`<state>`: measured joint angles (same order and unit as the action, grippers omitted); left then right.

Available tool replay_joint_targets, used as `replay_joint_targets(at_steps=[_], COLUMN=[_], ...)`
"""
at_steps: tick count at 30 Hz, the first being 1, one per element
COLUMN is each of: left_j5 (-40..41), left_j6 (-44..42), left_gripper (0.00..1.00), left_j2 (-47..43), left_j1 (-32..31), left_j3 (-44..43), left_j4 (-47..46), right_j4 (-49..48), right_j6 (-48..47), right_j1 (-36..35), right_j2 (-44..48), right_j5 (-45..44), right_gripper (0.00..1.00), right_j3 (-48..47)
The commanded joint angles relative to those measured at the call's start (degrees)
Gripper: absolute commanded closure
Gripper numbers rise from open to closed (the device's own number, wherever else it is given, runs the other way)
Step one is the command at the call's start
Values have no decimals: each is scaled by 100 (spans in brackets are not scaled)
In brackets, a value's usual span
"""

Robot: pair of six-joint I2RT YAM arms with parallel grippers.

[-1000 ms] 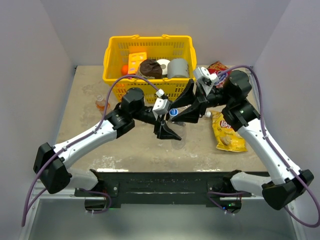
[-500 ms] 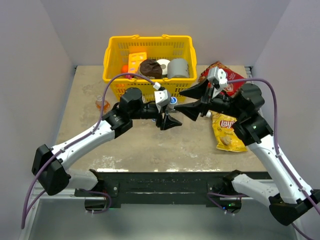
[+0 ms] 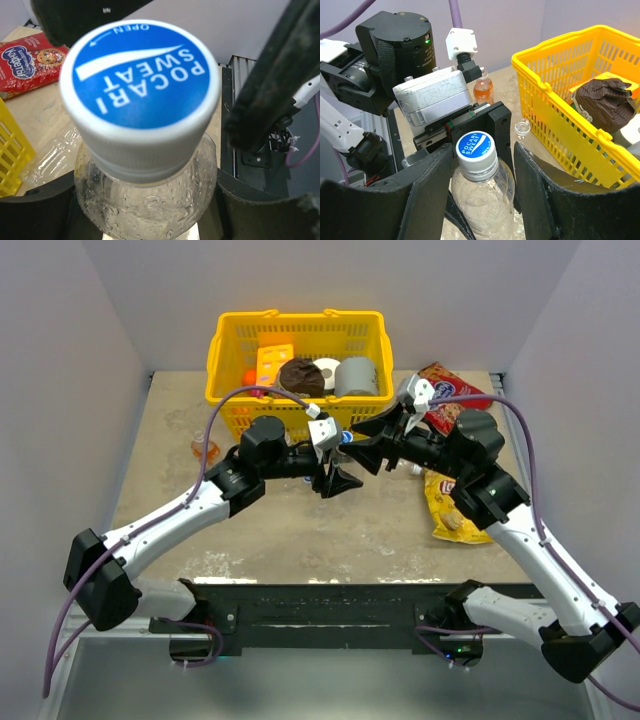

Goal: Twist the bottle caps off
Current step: Unscrew the bottle cap from the plastic bottle.

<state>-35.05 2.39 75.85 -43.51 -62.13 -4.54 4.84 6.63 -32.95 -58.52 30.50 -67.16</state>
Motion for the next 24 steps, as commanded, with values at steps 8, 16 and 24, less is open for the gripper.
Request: replay_joint_targets(at_steps=[8,16,24], left_j5=[139,147,121], left_j6=[24,-11,-63], left_gripper=[75,76,76], left_j2=[-27,0,-36], left_j1=[18,18,18], left_j3=[-62,-71,-115], left_j4=[-47,-4,58], right_j4=[-457,-721,-300], right_j6=[13,119,22], right_j1=[-133,-150,-150], right_j2=[-230,-317,-590], right_j5=[140,245,869], right_gripper=[46,65,83], right_j3=[-8,-8,-166])
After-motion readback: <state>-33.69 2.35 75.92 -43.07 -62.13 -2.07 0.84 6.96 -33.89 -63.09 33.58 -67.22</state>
